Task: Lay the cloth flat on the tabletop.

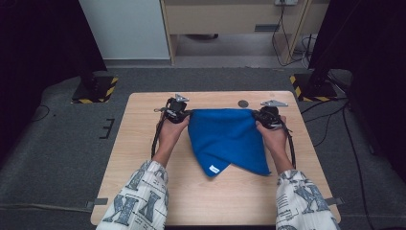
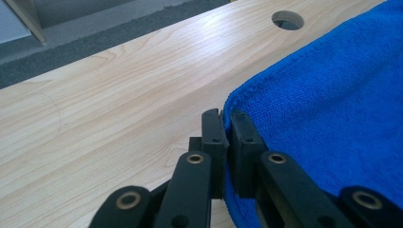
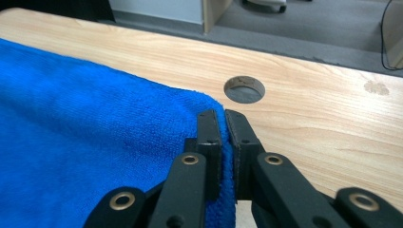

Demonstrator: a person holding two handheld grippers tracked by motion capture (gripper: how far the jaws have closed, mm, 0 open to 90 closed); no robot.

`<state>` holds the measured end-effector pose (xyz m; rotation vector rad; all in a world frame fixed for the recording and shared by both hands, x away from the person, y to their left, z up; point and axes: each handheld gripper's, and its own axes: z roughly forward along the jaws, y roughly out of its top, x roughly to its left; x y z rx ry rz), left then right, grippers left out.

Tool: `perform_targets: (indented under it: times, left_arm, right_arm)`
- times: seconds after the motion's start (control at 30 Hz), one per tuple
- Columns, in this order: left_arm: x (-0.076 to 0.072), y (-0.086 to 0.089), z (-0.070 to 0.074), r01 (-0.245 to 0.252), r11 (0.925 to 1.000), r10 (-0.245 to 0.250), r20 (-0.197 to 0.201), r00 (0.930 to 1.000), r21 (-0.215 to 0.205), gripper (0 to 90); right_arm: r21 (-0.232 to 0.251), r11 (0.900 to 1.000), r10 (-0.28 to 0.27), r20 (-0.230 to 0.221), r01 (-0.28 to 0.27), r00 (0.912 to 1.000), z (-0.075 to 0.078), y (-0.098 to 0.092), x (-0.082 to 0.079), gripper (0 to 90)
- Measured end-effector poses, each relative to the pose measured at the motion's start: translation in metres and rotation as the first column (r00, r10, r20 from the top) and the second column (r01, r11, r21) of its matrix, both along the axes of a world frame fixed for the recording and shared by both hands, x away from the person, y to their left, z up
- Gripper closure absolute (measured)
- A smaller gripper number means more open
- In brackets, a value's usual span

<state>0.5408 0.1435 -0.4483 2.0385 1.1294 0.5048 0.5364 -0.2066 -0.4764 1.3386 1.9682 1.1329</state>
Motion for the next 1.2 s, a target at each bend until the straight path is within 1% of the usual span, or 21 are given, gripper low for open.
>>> perform_targets:
  times: [0.07,0.1,0.17,0.2,0.27,0.3,0.33,0.37,0.47,0.5,0.53,0.6,0.7,0.77,0.8,0.87,0.93,1.0,1.03,1.13,1.2]
  left_arm:
    - [0.003,0.002,-0.004,-0.016,0.9996,0.016,-0.013,0.9998,-0.021,82.7]
    - [0.004,0.003,-0.005,-0.021,0.9995,0.02,-0.02,0.9996,-0.025,79.0]
    - [0.005,0.005,-0.007,-0.025,0.9992,0.024,-0.02,0.9995,-0.03,76.3]
    - [0.005,0.005,-0.008,-0.027,0.9992,0.026,-0.015,0.9995,-0.029,72.0]
    - [0.006,0.005,-0.008,-0.029,0.9991,0.029,-0.008,0.9995,-0.029,56.8]
    - [0.007,0.005,-0.009,-0.043,0.9987,0.043,-0.008,0.999,-0.027,49.7]
    - [0.007,0.006,-0.009,-0.047,0.9983,0.047,-0.014,0.9988,-0.033,45.1]
    - [0.008,0.007,-0.01,-0.05,0.9977,0.049,-0.028,0.9984,-0.047,41.9]
    - [0.009,0.01,-0.012,-0.057,0.9976,0.056,-0.038,0.9977,-0.038,35.8]
    - [0.01,0.011,-0.013,-0.056,0.9974,0.054,-0.038,0.9978,-0.046,33.6]
    - [0.01,0.011,-0.014,-0.056,0.9969,0.054,-0.051,0.9973,-0.055,31.3]
    - [0.01,0.011,-0.014,-0.062,0.9973,0.06,-0.043,0.9972,-0.04,30.3]
    - [0.01,0.01,-0.014,-0.066,0.9972,0.065,-0.038,0.9971,-0.035,29.1]
    - [0.01,0.01,-0.014,-0.069,0.9966,0.067,-0.042,0.9969,-0.046,27.8]
    - [0.01,0.01,-0.013,-0.073,0.9964,0.071,-0.041,0.9966,-0.042,26.7]
    - [0.009,0.011,-0.011,-0.081,0.9955,0.079,-0.037,0.9962,-0.049,25.3]
    - [0.008,0.012,-0.008,-0.082,0.9953,0.08,-0.032,0.9963,-0.052,25.2]
    - [0.006,0.014,-0.005,-0.081,0.9951,0.079,-0.032,0.9963,-0.057,25.2]
    - [0.004,0.015,-0.003,-0.079,0.9954,0.077,-0.027,0.9966,-0.055,25.1]
    - [-0.005,0.016,0.001,-0.066,0.9957,0.065,-0.028,0.9975,-0.064,24.8]
    - [-0.013,0.016,0.003,-0.063,0.9955,0.062,-0.018,0.9979,-0.071,24.8]
  right_arm:
    - [-0.012,1.0,-0.011,-0.009,0.011,0.9999,-0.003,0.002,0.004,84.6]
    - [-0.02,1.0,-0.015,-0.019,0.015,0.9997,-0.004,0.003,0.006,83.4]
    - [-0.039,0.999,-0.019,-0.029,0.018,0.9994,-0.005,0.004,0.01,80.3]
    - [-0.043,0.999,-0.023,-0.031,0.022,0.9993,-0.005,0.004,0.012,77.3]
    - [-0.046,0.999,-0.03,-0.036,0.028,0.9989,-0.005,0.005,0.015,65.6]
    - [-0.041,0.999,-0.029,-0.038,0.027,0.9989,-0.005,0.005,0.017,59.8]
    - [-0.042,0.998,-0.039,-0.04,0.037,0.9985,-0.004,0.006,0.018,59.3]
    - [-0.043,0.998,-0.044,-0.035,0.043,0.9984,-0.004,0.005,0.018,57.4]
    - [-0.046,0.997,-0.069,-0.04,0.068,0.9968,-0.004,0.003,0.019,51.0]
    - [-0.059,0.996,-0.074,-0.041,0.071,0.9964,-0.004,0.002,0.019,50.2]
    - [-0.064,0.995,-0.079,-0.043,0.076,0.996,-0.005,0.001,0.019,50.4]
    - [-0.065,0.996,-0.071,-0.058,0.067,0.9958,-0.006,0.002,0.019,51.3]
    - [-0.075,0.996,-0.045,-0.055,0.041,0.9974,-0.008,0.007,0.016,55.2]
    - [-0.072,0.997,-0.039,-0.068,0.034,0.9969,-0.013,0.009,0.013,57.1]
    - [-0.082,0.996,-0.031,-0.081,0.024,0.9962,-0.017,0.01,0.012,57.1]
    - [-0.091,0.996,-0.028,-0.085,0.021,0.996,-0.022,0.011,0.011,56.9]
    - [-0.094,0.995,-0.027,-0.089,0.019,0.9956,-0.025,0.011,0.009,55.6]
    - [-0.093,0.995,-0.031,-0.077,0.024,0.9966,-0.025,0.011,0.007,54.6]
    - [-0.089,0.996,-0.033,-0.081,0.026,0.9962,-0.024,0.01,0.005,53.2]
    - [-0.084,0.996,-0.021,-0.082,0.014,0.9964,-0.019,0.009,-0.001,48.2]
    - [-0.081,0.997,-0.006,-0.09,-0.002,0.996,-0.017,0.008,-0.007,46.1]
